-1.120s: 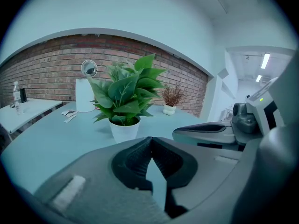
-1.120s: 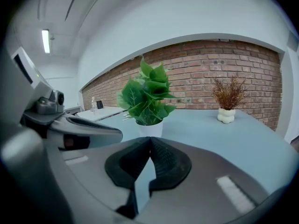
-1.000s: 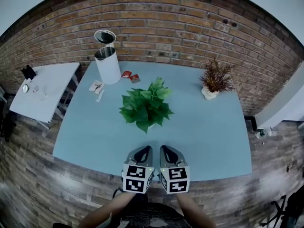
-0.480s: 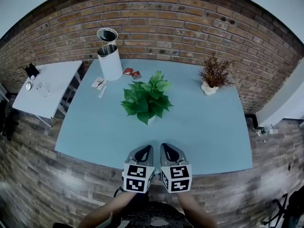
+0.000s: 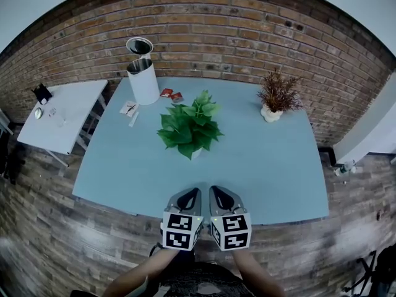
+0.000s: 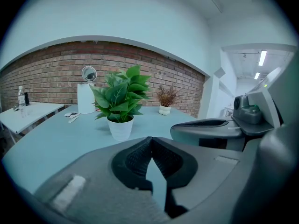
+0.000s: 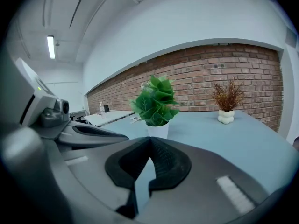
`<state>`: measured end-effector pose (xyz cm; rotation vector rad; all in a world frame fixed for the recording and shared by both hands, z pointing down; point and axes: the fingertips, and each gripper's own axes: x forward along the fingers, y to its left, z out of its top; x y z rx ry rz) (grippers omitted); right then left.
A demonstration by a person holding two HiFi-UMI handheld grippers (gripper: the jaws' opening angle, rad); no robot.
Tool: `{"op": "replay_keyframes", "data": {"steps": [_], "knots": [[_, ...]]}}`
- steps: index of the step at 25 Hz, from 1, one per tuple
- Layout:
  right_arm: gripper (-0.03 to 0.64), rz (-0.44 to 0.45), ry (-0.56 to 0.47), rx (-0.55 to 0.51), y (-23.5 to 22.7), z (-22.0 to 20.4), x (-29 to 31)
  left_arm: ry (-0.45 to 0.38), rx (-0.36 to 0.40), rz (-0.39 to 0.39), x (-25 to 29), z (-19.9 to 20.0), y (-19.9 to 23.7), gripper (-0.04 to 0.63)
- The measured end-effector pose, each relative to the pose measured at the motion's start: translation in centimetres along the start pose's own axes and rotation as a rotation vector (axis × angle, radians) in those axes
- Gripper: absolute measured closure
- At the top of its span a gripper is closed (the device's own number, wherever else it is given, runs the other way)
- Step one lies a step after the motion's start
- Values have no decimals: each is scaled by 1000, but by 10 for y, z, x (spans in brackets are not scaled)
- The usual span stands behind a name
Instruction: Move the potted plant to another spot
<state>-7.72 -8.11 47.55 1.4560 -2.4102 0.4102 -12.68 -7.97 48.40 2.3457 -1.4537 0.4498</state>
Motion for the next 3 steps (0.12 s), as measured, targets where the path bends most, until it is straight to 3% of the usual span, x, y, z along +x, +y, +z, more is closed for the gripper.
{"op": "replay_keyframes", "data": {"steps": [3], "knots": [[611, -1, 0, -1, -1, -1, -2, -1, 1, 1, 0, 1, -1, 595]]}}
